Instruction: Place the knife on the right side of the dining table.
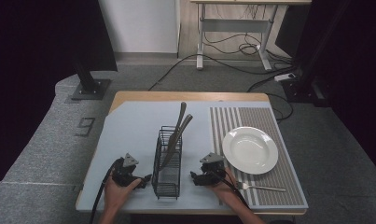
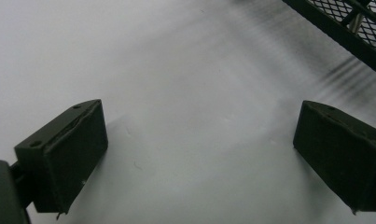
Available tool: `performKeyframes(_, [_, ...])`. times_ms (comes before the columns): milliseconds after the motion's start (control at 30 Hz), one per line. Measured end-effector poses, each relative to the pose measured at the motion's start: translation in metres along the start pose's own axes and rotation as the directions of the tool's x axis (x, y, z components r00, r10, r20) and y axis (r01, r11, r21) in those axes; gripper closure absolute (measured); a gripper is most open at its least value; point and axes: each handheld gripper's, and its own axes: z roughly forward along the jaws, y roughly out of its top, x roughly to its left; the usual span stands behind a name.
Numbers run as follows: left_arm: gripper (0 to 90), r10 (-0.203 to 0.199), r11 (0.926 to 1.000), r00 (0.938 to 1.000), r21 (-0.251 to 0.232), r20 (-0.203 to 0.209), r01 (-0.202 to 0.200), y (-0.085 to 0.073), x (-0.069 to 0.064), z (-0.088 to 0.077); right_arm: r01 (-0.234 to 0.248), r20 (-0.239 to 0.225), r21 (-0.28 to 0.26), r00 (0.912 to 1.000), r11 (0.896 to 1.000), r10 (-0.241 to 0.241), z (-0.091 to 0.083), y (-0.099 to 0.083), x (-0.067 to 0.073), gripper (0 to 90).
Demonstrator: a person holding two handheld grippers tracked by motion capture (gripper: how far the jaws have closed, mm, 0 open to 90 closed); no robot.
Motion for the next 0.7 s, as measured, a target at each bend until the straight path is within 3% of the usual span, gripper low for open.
performKeyframes(367, [2.6, -0.003, 1.0, 1.0, 0.002, -0.001, 0.003, 0.0, 0.0, 0.0, -0.002, 0.0, 0.001, 1.0, 1.0, 0.002, 0.0, 0.0, 0.0, 16.2])
performKeyframes(467, [2.6, -0.002, 1.0, 1.0, 0.001, -0.001, 0.002, 0.0, 0.0, 0.0, -0.022, 0.005, -0.004, 0.9997, 1.0, 0.022, -0.001, 0.001, -0.001, 22.1])
performKeyframes(567, [2.7, -0.004, 1.0, 1.0, 0.001, 0.003, 0.004, 0.0, 0.0, 0.0, -0.063, -0.016, -0.011, 0.9979, 0.998, 0.063, -0.006, 0.005, -0.007, 22.7])
performKeyframes(700, [2.6, -0.005, 1.0, 1.0, 0.001, 0.003, 0.005, 0.0, 0.0, 0.0, -0.077, -0.022, -0.04, 0.9969, 0.996, 0.076, -0.014, 0.011, -0.012, 22.0])
